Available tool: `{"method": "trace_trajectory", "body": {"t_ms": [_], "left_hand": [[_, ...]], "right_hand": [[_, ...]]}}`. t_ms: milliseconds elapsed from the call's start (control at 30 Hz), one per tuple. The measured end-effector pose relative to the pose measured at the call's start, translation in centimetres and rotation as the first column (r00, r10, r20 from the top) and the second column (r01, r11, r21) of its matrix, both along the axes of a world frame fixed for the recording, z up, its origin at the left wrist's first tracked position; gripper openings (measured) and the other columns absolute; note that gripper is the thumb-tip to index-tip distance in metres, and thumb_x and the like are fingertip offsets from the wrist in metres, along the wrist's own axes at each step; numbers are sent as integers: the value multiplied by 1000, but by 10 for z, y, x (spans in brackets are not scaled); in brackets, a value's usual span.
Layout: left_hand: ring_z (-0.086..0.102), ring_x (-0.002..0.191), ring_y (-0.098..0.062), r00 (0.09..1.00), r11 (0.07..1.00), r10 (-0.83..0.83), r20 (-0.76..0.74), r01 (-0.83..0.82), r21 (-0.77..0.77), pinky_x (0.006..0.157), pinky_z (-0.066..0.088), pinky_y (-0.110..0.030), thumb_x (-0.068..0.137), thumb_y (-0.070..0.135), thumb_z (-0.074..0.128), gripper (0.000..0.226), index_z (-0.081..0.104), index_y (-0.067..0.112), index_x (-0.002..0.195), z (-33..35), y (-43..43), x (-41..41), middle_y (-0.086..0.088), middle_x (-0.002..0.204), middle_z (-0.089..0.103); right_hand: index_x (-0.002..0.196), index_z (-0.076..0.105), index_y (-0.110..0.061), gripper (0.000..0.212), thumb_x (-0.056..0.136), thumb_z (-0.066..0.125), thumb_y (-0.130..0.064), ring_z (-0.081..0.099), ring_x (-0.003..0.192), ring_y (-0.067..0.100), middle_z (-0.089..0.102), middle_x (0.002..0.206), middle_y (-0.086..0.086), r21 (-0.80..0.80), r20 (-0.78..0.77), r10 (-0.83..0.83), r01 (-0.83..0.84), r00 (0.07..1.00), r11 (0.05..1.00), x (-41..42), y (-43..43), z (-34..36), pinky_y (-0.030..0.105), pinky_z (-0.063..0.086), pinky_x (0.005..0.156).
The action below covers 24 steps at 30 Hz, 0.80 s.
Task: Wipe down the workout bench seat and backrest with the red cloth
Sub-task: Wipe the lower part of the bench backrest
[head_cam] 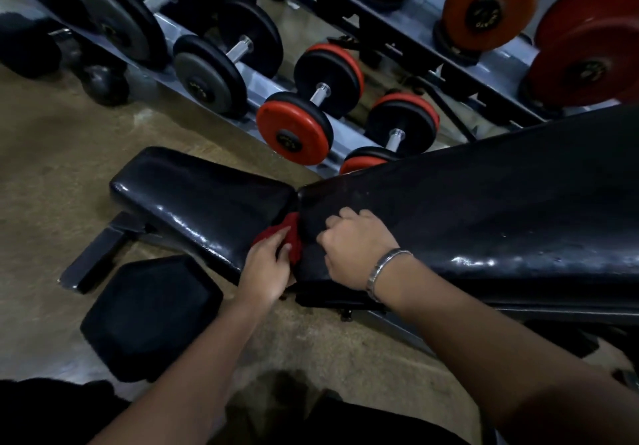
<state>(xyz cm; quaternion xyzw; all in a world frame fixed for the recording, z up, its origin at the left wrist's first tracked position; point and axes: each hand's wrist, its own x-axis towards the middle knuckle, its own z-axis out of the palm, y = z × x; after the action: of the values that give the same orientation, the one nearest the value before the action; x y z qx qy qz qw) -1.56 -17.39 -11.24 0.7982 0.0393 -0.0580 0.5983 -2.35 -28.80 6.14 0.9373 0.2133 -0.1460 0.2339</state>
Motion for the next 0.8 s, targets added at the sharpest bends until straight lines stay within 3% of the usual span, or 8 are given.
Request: {"method": "trace_trajectory", "body": {"t_ms": [200, 333, 400, 533, 633, 700, 800], "left_hand": [[56, 122, -14, 997, 1000, -13, 71, 11, 21, 108, 45, -37, 99, 15, 56, 30, 61, 30, 124, -9, 10, -43, 12, 123, 60], [64, 117, -17, 995, 994, -57, -81, 49, -93, 97, 56, -47, 97, 34, 48, 34, 55, 50, 127, -2, 8, -3, 8, 129, 64], [65, 113, -18, 995, 988, -55, -88, 41, -152, 93, 58, -49, 100, 29, 49, 33, 56, 53, 122, 7, -1, 10, 6, 126, 65], [62, 111, -8, 997, 985, -70, 39, 75, -156, 94, 57, -45, 100, 8, 52, 38, 61, 42, 114, 9, 4, -11, 19, 117, 62], [64, 108, -13, 995, 992, -101, 5, 101, -81, 91, 58, -46, 100, 12, 50, 37, 59, 42, 119, 5, 13, -1, 10, 118, 64], [66, 103, -16, 994, 987, -101, -42, 95, -127, 90, 58, -49, 99, 13, 50, 37, 59, 42, 120, 8, 5, 22, 4, 117, 66], [64, 112, -18, 997, 967, -81, 10, 81, -241, 103, 51, -49, 91, 8, 53, 40, 63, 35, 117, 7, -7, 36, 2, 119, 67]], "right_hand": [[118, 64, -20, 33, 90, 55, -34, 49, 115, 28, 59, 121, 5, 22, 4, -14, 14, 1000, 1000, 2, -1, -1, 41, 39, 91], [116, 64, -20, 32, 90, 54, -35, 49, 114, 28, 59, 120, 5, 25, 22, -12, 11, 1000, 1000, 1, -2, -2, 42, 40, 91], [117, 64, -19, 33, 90, 54, -35, 48, 115, 28, 59, 121, 5, 31, 33, -14, 13, 999, 999, 0, -2, -3, 42, 39, 92], [117, 64, -20, 32, 91, 54, -36, 49, 115, 27, 59, 121, 5, 54, 38, -8, 6, 999, 999, 1, -4, -5, 41, 38, 92], [115, 64, -20, 31, 91, 53, -36, 49, 114, 27, 59, 119, 5, 63, 37, 2, -4, 999, 998, 1, -5, -4, 40, 38, 92], [116, 64, -20, 31, 91, 53, -36, 48, 114, 27, 59, 120, 4, 67, 39, 1, -3, 999, 998, 1, -6, -5, 41, 37, 92], [118, 64, -20, 34, 91, 54, -36, 48, 115, 27, 59, 119, 4, 71, 43, -1, -2, 999, 997, 2, -6, -7, 41, 37, 93]]}}
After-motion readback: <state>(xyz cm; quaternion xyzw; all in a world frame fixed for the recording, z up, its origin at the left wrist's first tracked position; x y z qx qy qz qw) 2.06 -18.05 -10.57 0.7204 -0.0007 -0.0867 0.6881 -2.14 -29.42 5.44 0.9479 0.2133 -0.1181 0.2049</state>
